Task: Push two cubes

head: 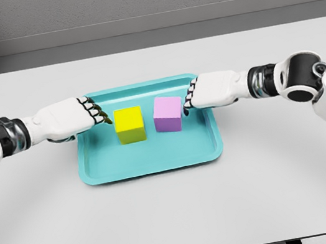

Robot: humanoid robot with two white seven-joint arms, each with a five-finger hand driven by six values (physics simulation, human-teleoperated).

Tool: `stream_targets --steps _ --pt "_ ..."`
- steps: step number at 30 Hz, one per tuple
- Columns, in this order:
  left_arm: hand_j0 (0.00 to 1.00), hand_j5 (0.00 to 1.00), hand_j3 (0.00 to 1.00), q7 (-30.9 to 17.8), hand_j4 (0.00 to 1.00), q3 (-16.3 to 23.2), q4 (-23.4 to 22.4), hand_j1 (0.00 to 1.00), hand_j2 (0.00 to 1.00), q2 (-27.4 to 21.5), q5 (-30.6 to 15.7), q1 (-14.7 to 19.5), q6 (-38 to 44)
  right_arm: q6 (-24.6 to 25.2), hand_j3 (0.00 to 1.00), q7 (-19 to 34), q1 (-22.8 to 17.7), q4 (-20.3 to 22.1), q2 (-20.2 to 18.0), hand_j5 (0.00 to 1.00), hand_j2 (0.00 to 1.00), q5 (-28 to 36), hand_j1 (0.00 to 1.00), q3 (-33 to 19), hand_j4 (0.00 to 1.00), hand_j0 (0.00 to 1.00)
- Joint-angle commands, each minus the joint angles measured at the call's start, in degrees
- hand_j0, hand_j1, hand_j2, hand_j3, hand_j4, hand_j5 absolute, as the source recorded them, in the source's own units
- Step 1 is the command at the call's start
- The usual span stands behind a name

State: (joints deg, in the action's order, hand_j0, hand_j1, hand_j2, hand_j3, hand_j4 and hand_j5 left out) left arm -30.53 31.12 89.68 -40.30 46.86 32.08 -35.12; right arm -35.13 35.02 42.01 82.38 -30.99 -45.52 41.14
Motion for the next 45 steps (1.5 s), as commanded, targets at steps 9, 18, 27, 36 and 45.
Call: stream_targets --steps 9,18,27,36,45 --pt "0.87 0.87 0.87 0.0 0.87 -0.2 -0.1 0.87 0.87 -0.3 -0.3 0.1 0.1 0.1 0.71 0.0 1.8 -3.1 2.4 0.71 0.71 -0.4 0.71 0.1 0.71 0.71" --pt "0.87 0.87 0.87 0.0 0.87 -0.4 -0.1 0.87 0.87 -0.7 -0.3 0.1 0.1 0.1 0.71 0.0 3.3 -5.5 4.4 0.71 0.71 -1.0 0.71 1.0 0.71 0.71" --pt "0.87 0.87 0.87 0.1 0.87 -0.9 -0.1 0.87 0.87 -1.4 -0.5 0.1 0.1 0.1 0.71 0.0 4.8 -8.7 6.0 0.71 0.71 -1.9 0.71 1.4 0.71 0.71" --pt "0.87 0.87 0.87 0.0 0.87 -0.9 -0.1 0.87 0.87 -1.4 -0.5 0.1 0.1 0.1 0.71 0.0 4.9 -8.3 7.6 0.71 0.71 -1.8 0.71 2.2 0.71 0.71" --pt "0.88 0.88 0.88 0.1 0.88 -1.0 -0.1 0.88 0.88 -2.2 -1.2 0.9 0.1 0.1 0.73 0.0 7.0 -8.0 3.5 0.73 0.73 -0.4 0.73 1.4 0.73 0.73"
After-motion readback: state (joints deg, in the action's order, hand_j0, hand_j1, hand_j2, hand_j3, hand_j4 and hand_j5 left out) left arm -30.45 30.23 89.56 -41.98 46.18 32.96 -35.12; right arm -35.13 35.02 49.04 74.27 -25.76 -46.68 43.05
